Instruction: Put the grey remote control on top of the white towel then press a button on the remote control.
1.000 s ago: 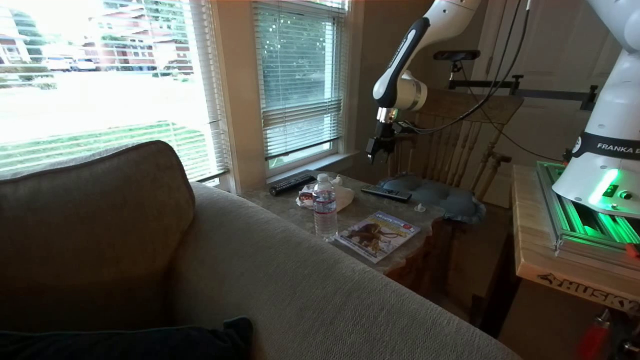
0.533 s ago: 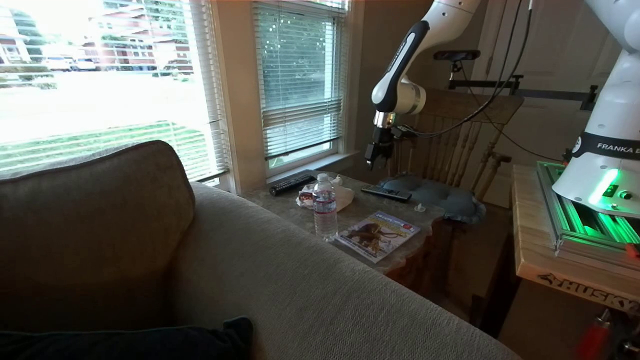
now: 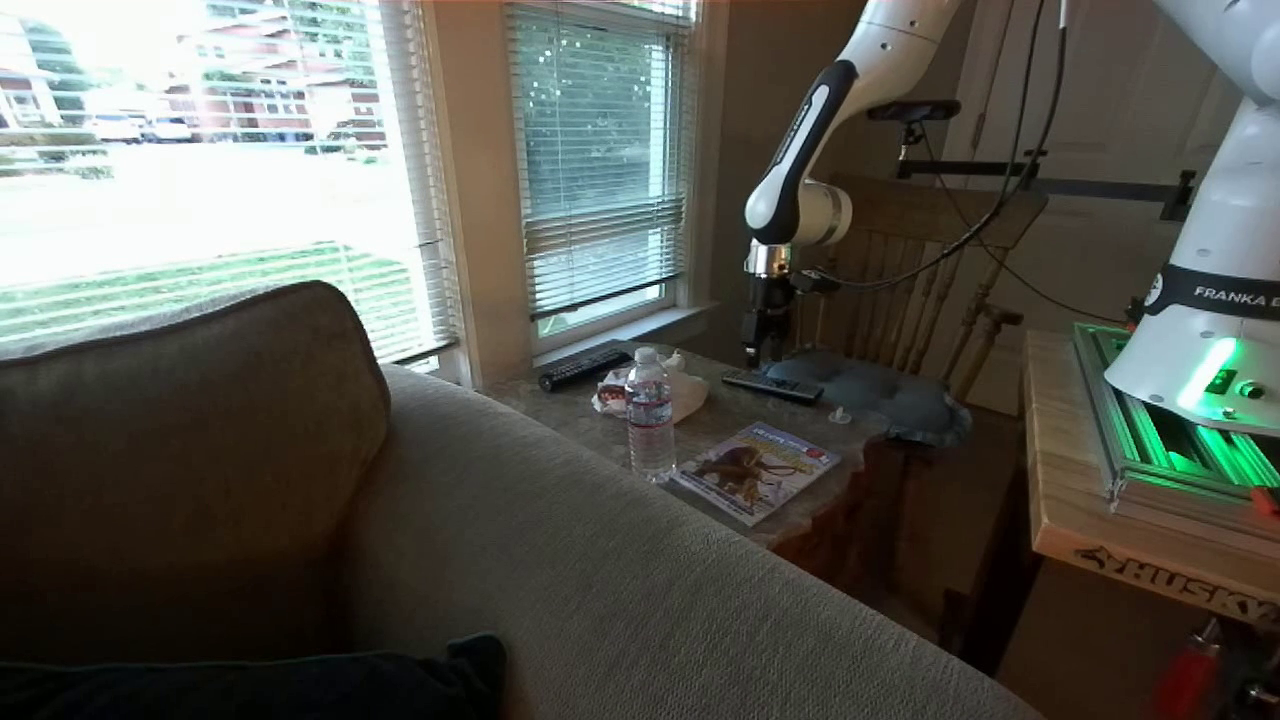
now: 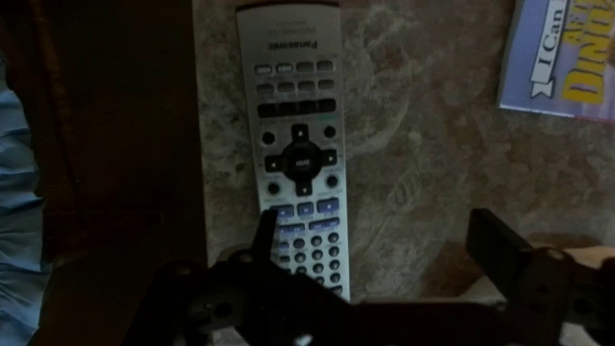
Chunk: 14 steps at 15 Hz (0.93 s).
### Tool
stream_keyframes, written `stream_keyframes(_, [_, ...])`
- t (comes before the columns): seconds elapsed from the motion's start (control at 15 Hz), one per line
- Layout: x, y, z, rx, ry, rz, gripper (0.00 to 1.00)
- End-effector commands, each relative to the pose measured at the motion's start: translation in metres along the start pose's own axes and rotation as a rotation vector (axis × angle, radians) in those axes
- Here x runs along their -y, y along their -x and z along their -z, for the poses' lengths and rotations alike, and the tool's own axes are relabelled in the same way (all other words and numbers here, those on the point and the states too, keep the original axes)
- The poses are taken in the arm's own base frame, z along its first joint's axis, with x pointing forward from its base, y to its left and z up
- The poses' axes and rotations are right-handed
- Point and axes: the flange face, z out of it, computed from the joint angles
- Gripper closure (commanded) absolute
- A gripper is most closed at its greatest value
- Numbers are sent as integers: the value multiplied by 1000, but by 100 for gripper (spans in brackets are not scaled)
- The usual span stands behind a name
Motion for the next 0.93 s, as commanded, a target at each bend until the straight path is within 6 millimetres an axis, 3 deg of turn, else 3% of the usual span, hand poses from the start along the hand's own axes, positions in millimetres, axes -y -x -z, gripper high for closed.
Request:
stream_keyframes(0.0, [3,4,-12,71,45,27,0])
stream_keyframes(0.47, [1,6,-21,105,175,92,0])
stream_keyframes(0.87, [-4,6,-33,23,213,115,0])
